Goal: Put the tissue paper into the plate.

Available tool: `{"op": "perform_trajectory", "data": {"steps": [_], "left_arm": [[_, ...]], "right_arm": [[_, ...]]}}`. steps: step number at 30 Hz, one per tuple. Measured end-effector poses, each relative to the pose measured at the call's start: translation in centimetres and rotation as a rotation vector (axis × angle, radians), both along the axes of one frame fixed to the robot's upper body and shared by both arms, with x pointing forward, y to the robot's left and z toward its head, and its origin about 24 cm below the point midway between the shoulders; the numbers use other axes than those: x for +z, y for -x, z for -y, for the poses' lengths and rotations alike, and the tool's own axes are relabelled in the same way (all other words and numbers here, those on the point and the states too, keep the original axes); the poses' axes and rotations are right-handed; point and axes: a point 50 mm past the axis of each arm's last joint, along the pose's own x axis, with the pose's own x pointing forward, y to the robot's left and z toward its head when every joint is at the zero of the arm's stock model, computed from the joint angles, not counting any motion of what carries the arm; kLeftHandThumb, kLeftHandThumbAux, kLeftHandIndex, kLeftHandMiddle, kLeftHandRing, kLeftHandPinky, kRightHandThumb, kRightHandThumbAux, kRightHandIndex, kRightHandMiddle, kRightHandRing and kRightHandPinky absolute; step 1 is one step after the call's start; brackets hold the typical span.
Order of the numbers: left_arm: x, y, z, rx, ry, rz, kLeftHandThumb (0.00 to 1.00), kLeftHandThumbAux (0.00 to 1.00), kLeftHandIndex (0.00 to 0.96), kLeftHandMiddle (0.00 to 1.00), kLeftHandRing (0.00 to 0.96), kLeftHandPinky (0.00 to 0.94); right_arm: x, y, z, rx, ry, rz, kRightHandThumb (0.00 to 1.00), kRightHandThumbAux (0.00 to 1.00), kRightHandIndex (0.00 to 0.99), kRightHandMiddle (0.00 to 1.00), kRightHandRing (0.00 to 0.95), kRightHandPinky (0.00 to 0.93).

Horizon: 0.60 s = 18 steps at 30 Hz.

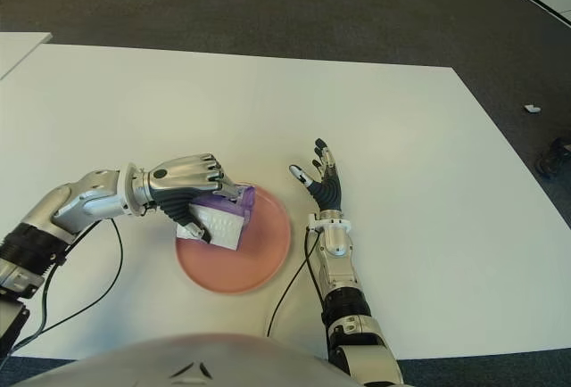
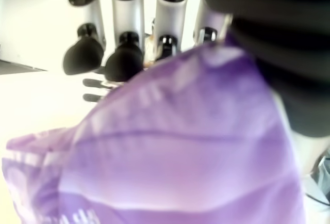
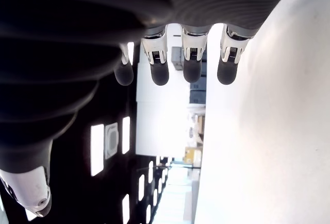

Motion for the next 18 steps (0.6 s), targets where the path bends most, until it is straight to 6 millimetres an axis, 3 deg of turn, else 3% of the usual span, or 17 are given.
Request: {"op": "perform_trajectory", "data": {"steps": [13, 18], "left_arm": [[-0.9, 0.1, 0.4, -0.009, 0.070, 0.080, 0.747, 0.696, 0.443, 0.820, 0.826, 0.796], [-1.3, 0.3, 0.6, -0.010, 0.102, 0.103, 0.722, 0.699, 0.434, 0.730, 0.721, 0.665]], "right_arm": [[0.0, 0.0, 0.0, -0.003, 0.000, 0.001, 0.000, 0.596, 0.000, 0.000, 0.000, 0.000], [0.0, 0.0, 0.0, -0.004, 0.000, 0.001, 0.000, 0.599, 0.000, 0.000, 0.000, 0.000]]}}
